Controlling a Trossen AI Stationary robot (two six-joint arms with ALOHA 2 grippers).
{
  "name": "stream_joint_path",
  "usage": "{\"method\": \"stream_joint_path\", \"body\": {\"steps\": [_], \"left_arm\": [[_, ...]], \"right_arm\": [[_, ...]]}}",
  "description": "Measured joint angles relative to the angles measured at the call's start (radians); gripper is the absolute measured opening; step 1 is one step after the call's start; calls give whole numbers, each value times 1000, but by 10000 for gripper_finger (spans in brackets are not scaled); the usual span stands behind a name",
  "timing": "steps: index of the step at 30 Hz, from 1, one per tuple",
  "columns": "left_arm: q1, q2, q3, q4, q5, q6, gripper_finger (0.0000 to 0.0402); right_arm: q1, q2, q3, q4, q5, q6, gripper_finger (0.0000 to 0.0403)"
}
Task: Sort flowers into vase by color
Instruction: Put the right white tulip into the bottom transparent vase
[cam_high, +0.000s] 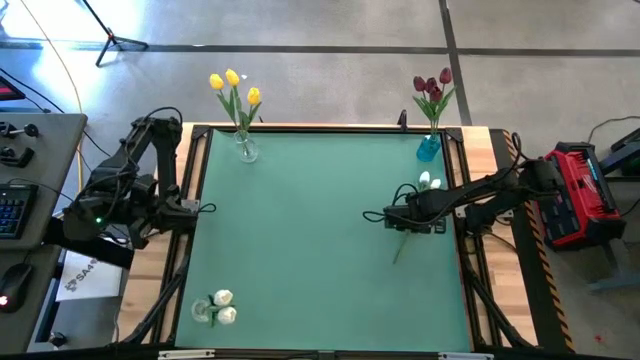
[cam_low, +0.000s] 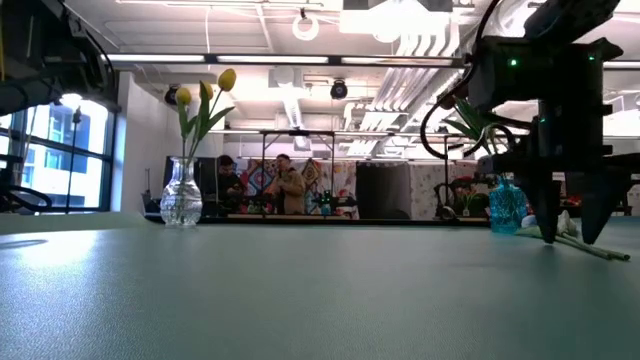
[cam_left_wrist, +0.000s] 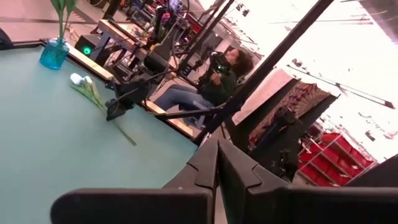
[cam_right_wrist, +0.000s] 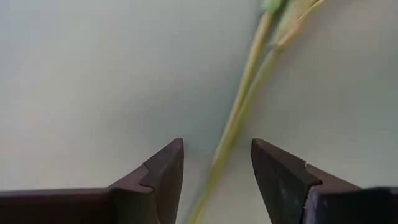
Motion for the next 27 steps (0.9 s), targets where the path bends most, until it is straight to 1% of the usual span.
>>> {"method": "stream_joint_path", "body": {"steps": [4,6,8,11,16,21,24,27], "left_arm": [[0,3,-8,-1,7,10,0],[0,3,-8,0,7,10,0],[7,8,-7,3,12,9,0],[40,21,-8,3,58,-7,0],[133,68,-7,44,195,-19,0],[249,141,-7,101,281,-20,0],[323,177,-7,148,329,-19,0],[398,200,-7,172,313,-45,0]], "right_arm": [[-37,0,-2,-49,27,-7,176],[-66,0,-3,-57,32,-40,171],[-96,0,-3,-34,32,-84,158],[-138,0,-3,10,29,-143,128],[-185,0,-3,58,8,-211,72],[-189,0,-3,161,-29,-276,10],[-167,0,-2,284,-43,-328,8],[-130,0,14,403,-33,-406,3]]}}
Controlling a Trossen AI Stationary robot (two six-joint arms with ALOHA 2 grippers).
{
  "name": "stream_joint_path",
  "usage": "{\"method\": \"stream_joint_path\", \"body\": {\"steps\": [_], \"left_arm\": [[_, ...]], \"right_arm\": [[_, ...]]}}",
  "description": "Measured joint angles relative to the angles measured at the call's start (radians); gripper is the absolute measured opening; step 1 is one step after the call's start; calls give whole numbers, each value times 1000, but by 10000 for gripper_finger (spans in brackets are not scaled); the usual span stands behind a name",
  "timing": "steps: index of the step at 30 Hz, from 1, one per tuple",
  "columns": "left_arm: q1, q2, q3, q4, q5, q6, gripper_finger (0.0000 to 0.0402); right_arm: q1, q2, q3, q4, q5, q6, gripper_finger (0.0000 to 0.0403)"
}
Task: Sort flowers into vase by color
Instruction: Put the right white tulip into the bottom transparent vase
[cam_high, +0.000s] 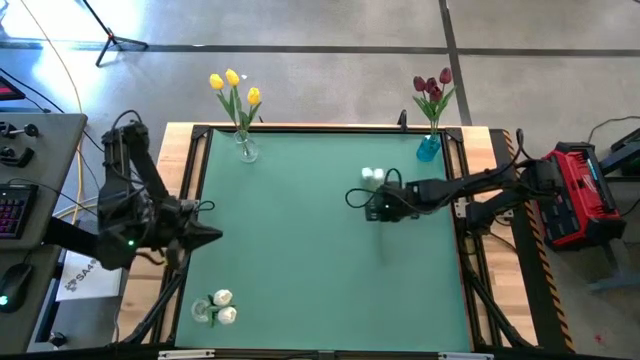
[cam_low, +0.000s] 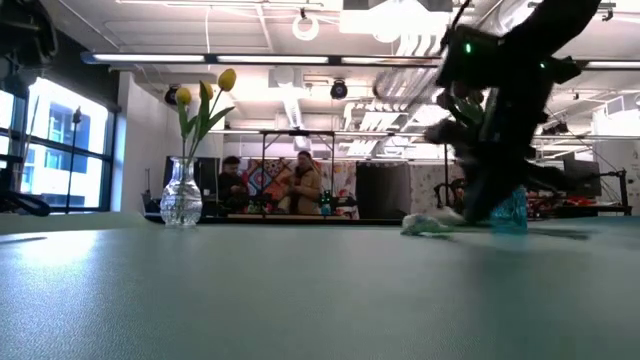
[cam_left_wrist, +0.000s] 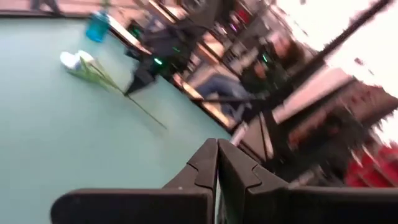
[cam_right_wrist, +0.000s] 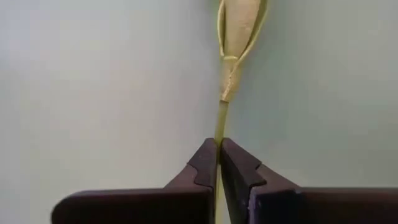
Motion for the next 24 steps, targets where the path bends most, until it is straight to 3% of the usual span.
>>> {"method": "stream_joint_path", "body": {"steps": [11,18,24], "left_arm": [[149,-1,0,23,39,59,19],[264,18,0,157,136,220,112],[398,66,1,402,269,514,184]], "right_arm": [[130,0,169,308,145,-294,1],[200,0,288,523,235,-726,0],[206,0,349,636,151,-1062,0]]}}
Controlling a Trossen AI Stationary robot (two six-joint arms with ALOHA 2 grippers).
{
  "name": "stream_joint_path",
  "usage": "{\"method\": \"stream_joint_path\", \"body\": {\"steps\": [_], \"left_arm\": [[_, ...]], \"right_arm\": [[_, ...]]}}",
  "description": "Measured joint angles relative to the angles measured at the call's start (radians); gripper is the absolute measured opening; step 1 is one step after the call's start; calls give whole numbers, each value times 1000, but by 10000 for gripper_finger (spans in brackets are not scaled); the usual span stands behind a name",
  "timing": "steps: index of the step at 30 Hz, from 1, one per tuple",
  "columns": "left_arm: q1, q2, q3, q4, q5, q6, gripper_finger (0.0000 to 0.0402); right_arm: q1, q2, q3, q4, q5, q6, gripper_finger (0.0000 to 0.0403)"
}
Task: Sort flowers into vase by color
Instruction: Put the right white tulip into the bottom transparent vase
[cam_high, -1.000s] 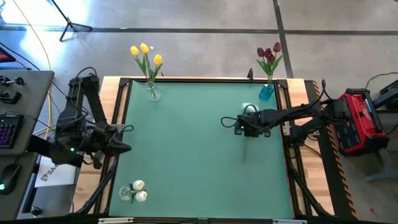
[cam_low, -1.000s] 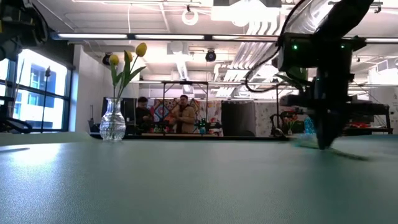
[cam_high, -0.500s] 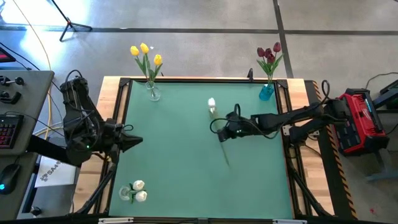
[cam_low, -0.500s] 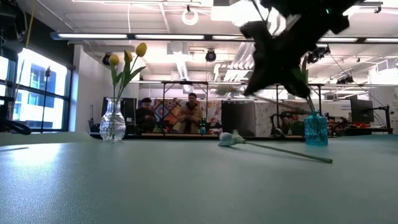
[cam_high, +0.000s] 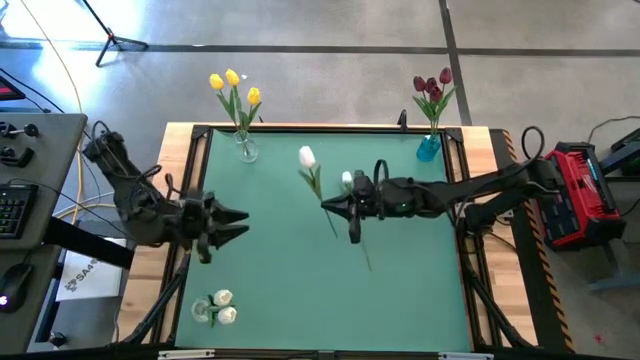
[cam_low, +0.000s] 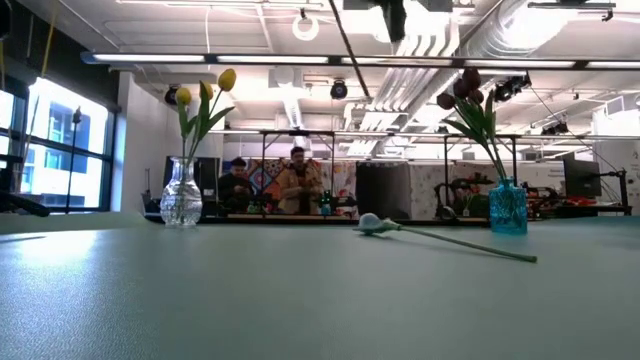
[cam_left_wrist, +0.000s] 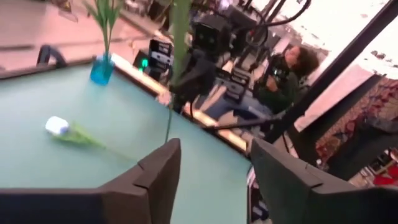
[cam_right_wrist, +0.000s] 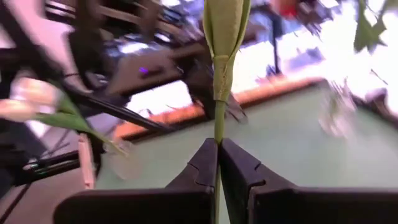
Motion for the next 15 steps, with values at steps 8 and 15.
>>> {"method": "stream_joint_path", "body": {"steps": [8,15], "left_arm": [[164,62,0,176,152,133,196],[275,141,0,279,294,187,189]], "right_arm": [[-39,2,57,84,-164,-69,0],[-39,78,58,198,-239,-70,0]]}}
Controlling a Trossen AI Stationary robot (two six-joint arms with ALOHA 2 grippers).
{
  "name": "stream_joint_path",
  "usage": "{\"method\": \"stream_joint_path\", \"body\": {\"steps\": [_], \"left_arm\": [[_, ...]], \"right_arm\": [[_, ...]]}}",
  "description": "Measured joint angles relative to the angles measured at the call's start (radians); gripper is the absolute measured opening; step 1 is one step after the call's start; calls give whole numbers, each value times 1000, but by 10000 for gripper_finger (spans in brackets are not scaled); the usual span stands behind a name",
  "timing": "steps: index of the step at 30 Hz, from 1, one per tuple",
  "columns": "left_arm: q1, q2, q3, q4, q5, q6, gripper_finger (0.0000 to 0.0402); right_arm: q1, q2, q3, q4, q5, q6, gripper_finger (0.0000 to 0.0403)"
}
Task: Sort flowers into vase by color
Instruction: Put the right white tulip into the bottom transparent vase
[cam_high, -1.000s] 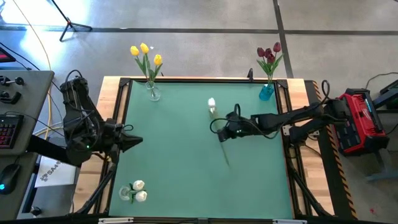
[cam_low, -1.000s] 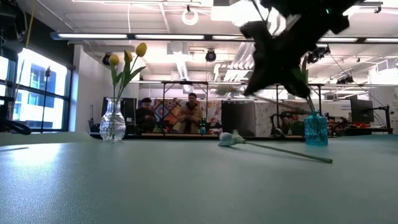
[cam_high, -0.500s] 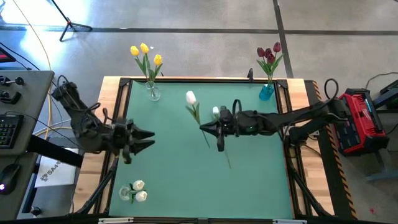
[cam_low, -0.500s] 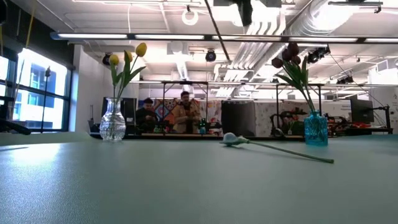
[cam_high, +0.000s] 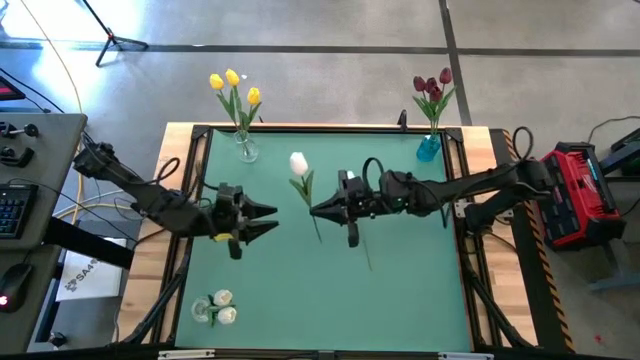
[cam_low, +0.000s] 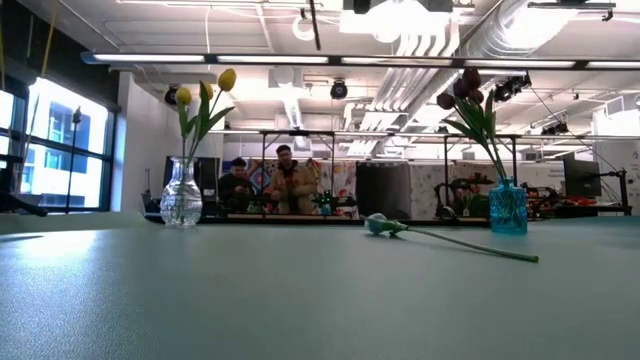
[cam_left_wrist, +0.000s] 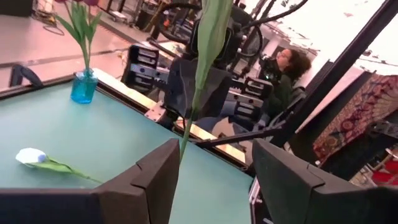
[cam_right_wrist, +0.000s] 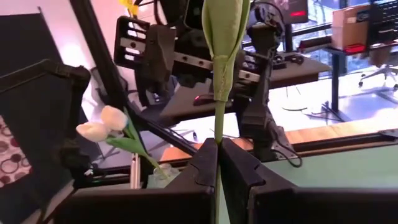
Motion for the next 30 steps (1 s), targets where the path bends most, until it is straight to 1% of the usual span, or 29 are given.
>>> {"method": "stream_joint_path", "body": {"steps": [8,13,19,21,24,30], "left_arm": [[31,15,0,25,27,15,188],[51,22,0,30,80,47,188],[85,26,0,35,86,60,188],[96,26,0,34,107,62,188],[109,27,0,39,160,95,188],[122,35,0,52,173,149,188]], "right_arm": [[2,46,0,84,-4,0,0],[3,90,0,204,-21,19,0],[3,161,57,196,-52,3,0],[7,177,76,195,-51,-13,0],[7,191,103,194,-52,-32,0],[0,192,120,176,-88,-42,0]]}}
